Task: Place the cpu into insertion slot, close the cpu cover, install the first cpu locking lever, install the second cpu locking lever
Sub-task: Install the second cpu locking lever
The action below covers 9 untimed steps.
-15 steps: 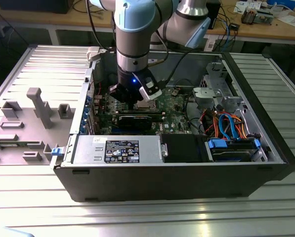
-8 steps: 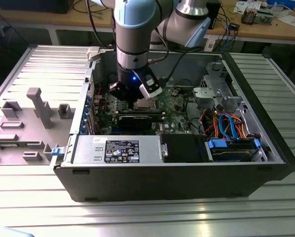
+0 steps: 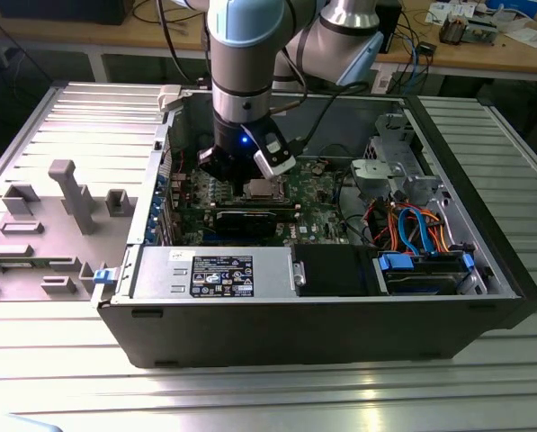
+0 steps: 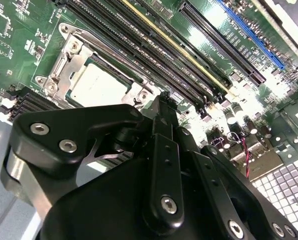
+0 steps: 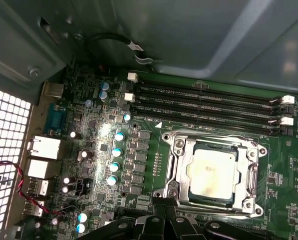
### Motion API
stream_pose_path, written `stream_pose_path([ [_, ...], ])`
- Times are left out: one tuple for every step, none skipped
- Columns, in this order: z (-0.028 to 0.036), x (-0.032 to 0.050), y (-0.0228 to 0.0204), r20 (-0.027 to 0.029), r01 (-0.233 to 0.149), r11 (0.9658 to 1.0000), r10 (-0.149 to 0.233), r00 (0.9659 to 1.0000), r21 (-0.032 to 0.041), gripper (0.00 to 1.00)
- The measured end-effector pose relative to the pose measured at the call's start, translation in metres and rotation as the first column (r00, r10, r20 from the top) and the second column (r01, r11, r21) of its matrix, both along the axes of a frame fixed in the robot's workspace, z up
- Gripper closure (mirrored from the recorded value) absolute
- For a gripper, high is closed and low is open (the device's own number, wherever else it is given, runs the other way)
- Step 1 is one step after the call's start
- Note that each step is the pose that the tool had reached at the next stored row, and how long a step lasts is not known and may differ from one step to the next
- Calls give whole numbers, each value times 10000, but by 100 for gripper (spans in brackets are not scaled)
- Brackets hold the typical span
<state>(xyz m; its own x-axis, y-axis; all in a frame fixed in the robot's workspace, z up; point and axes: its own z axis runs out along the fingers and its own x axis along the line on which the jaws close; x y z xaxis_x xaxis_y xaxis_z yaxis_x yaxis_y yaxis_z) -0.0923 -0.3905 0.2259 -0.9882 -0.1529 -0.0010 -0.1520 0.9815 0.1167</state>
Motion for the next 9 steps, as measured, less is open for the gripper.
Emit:
stream_pose_path([
  [2, 0, 0, 0, 0, 10000, 0, 10000, -1, 89],
  [4, 0, 0, -1, 0, 10000, 0, 10000, -1, 89],
  [5, 0, 0, 0, 0, 10000, 0, 10000, -1, 89],
  [13, 0, 0, 0, 0, 10000, 0, 10000, -1, 89],
  [21, 0, 0, 0, 0, 10000, 0, 10000, 0, 89],
  [23, 0, 0, -1, 0, 10000, 0, 10000, -1, 89],
  [24, 0, 0, 0, 0, 10000, 0, 10000, 0, 89],
  [27, 0, 0, 0, 0, 10000, 0, 10000, -1, 89],
  [29, 0, 0, 0, 0, 10000, 0, 10000, -1, 89],
])
